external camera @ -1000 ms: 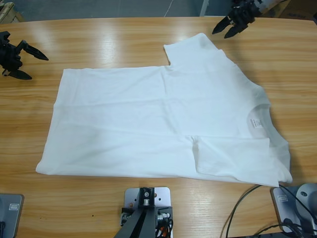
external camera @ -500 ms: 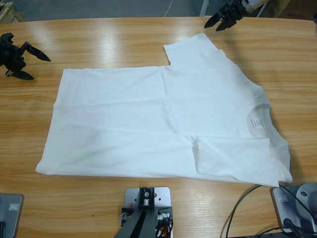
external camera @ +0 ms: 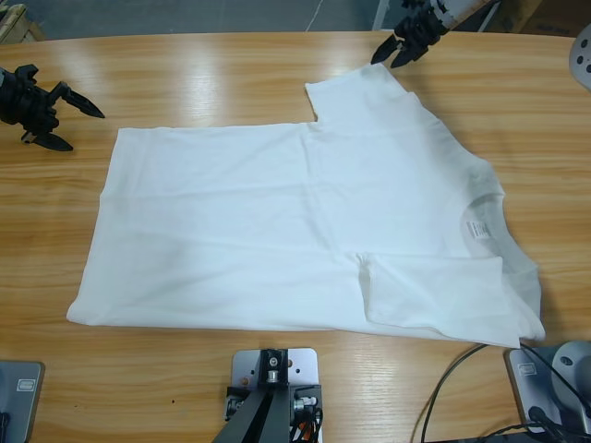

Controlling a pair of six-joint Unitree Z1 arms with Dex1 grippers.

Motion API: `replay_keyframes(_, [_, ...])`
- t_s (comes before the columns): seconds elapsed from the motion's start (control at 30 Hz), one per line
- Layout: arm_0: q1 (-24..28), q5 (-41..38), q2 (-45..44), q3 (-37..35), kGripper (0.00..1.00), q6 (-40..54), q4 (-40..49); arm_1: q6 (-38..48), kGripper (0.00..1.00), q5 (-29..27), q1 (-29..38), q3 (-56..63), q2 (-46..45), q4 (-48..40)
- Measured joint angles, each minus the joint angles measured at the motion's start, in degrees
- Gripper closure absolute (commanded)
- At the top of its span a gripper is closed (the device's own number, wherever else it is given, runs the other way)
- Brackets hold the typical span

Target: Fold clothes

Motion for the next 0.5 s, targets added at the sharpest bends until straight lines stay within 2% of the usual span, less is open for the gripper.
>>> replay_keyframes(0.07, [-0.3,0.0,0.0,0.0,0.073,0.0,0.0,-0.2,0.243,1.2,0.0,0.0,0.0,0.7])
replay_keyframes(0.13, [-0.7,0.0,0.0,0.0,0.073,0.0,0.0,1.1,0.122,2.3,0.0,0.0,0.0,1.5])
replay_keyframes(0.27, [-1.8,0.0,0.0,0.0,0.073,0.0,0.0,5.0,0.035,3.6,0.0,0.0,0.0,4.7])
replay_keyframes(0.5, [-2.8,0.0,0.0,0.4,0.073,0.0,0.0,3.4,0.041,2.0,-1.1,-0.5,0.6,4.7])
